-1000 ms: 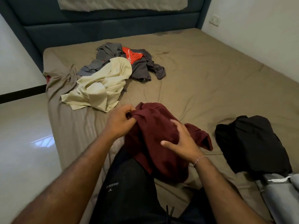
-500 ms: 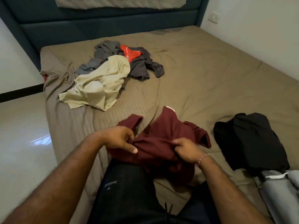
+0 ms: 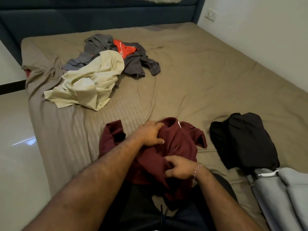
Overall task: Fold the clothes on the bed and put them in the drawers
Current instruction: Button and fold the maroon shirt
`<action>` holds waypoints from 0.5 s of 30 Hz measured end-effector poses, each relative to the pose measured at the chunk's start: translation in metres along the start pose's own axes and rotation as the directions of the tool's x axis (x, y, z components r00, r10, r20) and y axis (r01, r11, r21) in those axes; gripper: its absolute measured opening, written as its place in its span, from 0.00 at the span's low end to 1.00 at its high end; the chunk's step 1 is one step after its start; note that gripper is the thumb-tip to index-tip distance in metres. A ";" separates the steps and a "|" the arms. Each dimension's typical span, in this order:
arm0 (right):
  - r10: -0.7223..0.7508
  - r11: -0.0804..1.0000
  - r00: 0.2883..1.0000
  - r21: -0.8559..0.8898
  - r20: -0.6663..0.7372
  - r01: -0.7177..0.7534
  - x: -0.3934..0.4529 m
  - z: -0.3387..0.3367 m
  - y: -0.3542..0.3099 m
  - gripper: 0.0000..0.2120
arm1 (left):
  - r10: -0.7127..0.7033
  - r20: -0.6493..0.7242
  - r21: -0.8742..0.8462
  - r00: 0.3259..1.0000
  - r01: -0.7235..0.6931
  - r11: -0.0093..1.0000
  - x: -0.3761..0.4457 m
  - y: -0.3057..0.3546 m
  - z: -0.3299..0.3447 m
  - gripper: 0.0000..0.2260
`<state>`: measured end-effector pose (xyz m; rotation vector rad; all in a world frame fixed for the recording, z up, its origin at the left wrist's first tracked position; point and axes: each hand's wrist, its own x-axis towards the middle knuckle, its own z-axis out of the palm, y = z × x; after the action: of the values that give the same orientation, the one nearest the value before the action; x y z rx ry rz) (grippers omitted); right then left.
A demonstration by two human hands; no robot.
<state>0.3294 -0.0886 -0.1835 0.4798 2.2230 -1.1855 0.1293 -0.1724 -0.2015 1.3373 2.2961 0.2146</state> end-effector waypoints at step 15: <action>0.349 0.783 0.685 0.601 -0.640 0.163 0.029 -0.039 -0.016 0.34 | 0.424 -0.162 0.234 0.891 -0.383 0.894 -0.086 0.002 -0.015 0.24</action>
<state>0.2861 -0.0636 -0.1741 1.5831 2.2821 -1.9190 0.1590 -0.2438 -0.1601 1.9819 2.2205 0.2817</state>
